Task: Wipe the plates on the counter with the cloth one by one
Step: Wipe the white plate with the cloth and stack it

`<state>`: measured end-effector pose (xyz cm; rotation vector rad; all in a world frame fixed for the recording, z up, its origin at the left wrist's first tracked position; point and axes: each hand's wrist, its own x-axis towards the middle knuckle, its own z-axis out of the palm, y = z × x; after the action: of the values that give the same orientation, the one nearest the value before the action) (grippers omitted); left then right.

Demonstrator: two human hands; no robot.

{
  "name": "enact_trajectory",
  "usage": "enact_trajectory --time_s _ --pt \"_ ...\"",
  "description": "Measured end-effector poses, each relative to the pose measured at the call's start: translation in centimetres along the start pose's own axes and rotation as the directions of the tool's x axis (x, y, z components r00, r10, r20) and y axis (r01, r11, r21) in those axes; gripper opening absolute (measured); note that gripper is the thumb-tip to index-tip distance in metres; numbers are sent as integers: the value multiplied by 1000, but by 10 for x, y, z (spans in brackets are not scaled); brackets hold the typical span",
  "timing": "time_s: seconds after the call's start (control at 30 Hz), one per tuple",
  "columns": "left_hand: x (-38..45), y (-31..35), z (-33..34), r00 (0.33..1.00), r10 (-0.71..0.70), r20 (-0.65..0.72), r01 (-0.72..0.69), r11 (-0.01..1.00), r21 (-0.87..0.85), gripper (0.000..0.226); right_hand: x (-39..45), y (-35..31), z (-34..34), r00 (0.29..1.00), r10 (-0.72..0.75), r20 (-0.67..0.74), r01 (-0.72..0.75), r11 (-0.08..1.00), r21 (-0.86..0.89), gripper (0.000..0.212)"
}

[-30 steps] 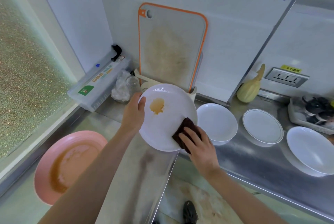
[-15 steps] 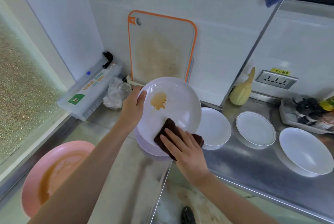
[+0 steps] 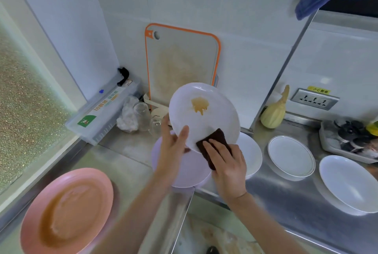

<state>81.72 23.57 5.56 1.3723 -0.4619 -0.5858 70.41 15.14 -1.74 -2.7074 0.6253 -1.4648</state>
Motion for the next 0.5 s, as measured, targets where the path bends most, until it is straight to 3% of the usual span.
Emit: enact_trajectory --time_s 0.1,0.17,0.23,0.4,0.5 --pt "-10 -10 23 988 40 -150 -45 998 -34 41 3 -23 11 997 74 -18 -73 996 57 38" --pt "3 -13 16 983 16 -181 -12 1000 23 37 -1 -27 16 998 45 39 -48 996 80 40" --pt "17 -15 0 992 41 -121 -25 991 132 31 -9 -14 16 991 -78 111 71 996 61 46" --pt "52 -3 -38 997 -39 62 17 946 323 24 -19 53 4 941 -263 212 267 964 13 29" --pt "60 -6 -45 984 -150 95 123 962 243 25 -9 60 0 928 -341 153 336 940 57 20"
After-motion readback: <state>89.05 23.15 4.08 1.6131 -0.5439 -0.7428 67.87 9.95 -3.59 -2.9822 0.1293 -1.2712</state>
